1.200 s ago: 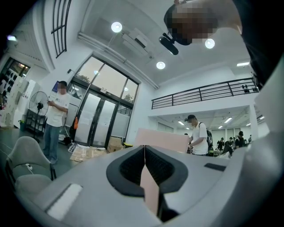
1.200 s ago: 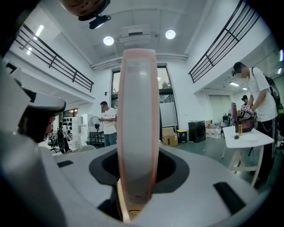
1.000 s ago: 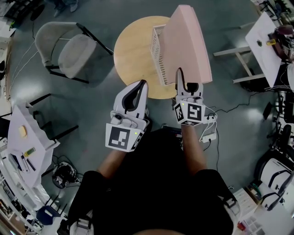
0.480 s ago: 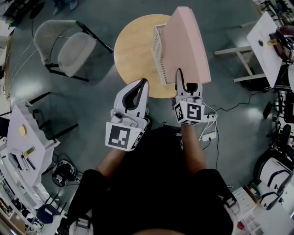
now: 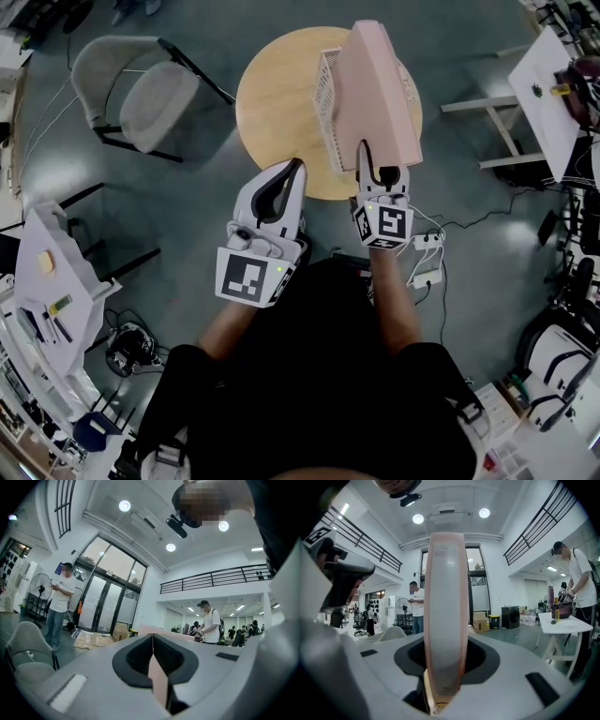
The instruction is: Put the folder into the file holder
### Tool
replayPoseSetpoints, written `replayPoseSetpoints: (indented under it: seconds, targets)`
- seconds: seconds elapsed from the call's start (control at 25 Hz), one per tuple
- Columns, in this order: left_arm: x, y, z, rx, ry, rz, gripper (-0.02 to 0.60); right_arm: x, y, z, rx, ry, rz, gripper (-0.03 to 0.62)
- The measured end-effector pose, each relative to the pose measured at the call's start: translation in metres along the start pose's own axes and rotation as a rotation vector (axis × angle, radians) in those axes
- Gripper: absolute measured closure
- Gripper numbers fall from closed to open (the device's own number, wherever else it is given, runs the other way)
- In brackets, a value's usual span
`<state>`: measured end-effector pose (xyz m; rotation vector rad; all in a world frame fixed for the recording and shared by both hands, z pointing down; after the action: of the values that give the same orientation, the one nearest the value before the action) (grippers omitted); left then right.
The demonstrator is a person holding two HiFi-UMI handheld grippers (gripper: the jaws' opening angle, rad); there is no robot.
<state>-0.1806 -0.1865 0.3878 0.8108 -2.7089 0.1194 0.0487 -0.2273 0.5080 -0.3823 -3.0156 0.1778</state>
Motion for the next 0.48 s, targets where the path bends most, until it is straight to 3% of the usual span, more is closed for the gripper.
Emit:
replayPoseSetpoints:
  seconds: [0.48]
  targets:
    - [0.006, -0.002, 0.0, 0.004, -0.002, 0.012, 0.575, 0.001, -0.01, -0.024, 0.05, -0.014, 0.011, 0.456]
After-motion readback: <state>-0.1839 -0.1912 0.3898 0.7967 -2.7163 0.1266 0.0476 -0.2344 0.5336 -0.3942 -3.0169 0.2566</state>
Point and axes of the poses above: the fingertips, and each gripper's own axes: y backward along the fingers, x to its left, z out of its top, the point moved 10 cm from there along y, backward along the fingers, and after that the axes turned 7 degrees about y, right-handed, at the moved point
